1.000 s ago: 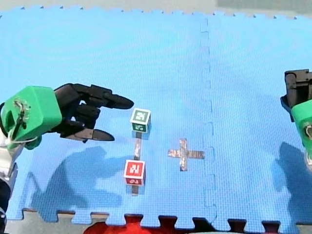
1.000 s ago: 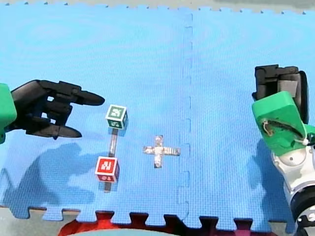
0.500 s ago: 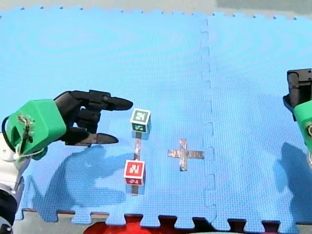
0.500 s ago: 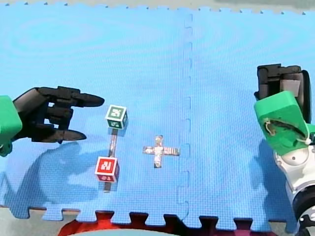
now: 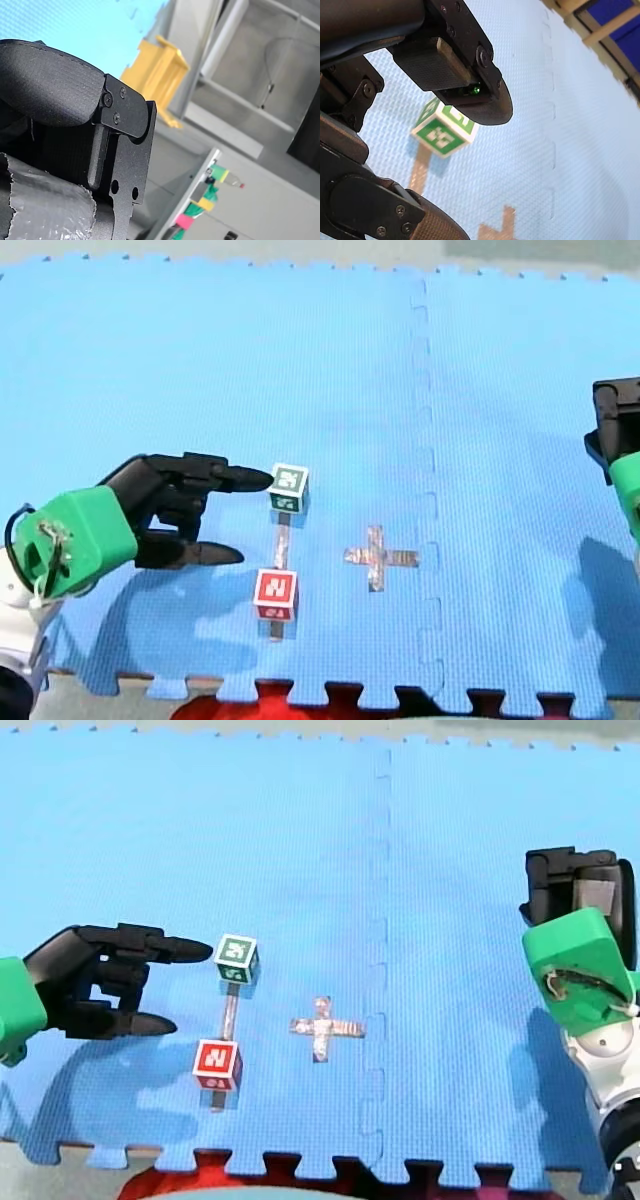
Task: Stack cube left
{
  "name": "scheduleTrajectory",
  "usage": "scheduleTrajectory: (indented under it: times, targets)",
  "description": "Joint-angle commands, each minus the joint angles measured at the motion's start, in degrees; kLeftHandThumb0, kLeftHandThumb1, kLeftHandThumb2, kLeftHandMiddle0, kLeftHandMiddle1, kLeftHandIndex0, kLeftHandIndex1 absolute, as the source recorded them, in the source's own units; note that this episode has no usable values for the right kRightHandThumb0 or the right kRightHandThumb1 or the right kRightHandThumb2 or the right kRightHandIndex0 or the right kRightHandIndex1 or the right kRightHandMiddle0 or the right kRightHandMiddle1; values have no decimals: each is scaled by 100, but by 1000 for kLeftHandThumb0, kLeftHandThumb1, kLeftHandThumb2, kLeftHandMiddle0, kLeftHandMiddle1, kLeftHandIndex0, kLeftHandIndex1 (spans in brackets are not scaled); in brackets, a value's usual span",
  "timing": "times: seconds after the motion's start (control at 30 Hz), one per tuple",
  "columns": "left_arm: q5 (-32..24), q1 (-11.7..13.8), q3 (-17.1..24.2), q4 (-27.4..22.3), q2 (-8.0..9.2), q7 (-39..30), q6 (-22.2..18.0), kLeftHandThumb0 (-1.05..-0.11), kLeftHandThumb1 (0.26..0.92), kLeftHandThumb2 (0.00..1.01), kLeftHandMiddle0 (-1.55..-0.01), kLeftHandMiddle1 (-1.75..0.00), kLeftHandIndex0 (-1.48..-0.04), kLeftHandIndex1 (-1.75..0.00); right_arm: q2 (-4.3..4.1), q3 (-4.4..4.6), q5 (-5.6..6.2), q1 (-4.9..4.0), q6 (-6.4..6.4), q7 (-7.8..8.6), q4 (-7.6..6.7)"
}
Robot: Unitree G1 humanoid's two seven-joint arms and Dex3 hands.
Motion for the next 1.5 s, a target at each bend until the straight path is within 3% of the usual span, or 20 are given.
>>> scheduleTrajectory:
  times: [0.0, 0.57, 0.83, 1.03, 1.2, 1.47]
  targets:
    - [45, 62, -32, -81, 57, 38, 5, -885, 699, 10, -896, -1746, -762, -2, -39, -7, 16, 20, -25, 1, -33]
    - [234, 372, -204, -580, 177, 239, 212, -903, 720, 11, -896, -1746, -752, 0, -63, 25, -22, 13, -2, -26, -92]
    - [444, 658, -339, -939, 256, 424, 165, -928, 751, 18, -897, -1746, -720, 0, -88, 46, -42, 33, -3, -48, -168]
    - [488, 850, -400, -1082, 243, 536, 182, -935, 767, 18, -901, -1746, -704, 0, -108, 69, -72, 44, -2, -80, -180]
    - [514, 984, -464, -1163, 224, 523, 396, -938, 770, 15, -905, -1746, -692, 0, -151, 124, -172, 28, 6, -211, -161]
    - [326, 1162, -454, -1411, 104, 468, 777, -919, 749, 1, -913, -1746, -685, 0, -175, 150, -229, 31, -9, -297, -144]
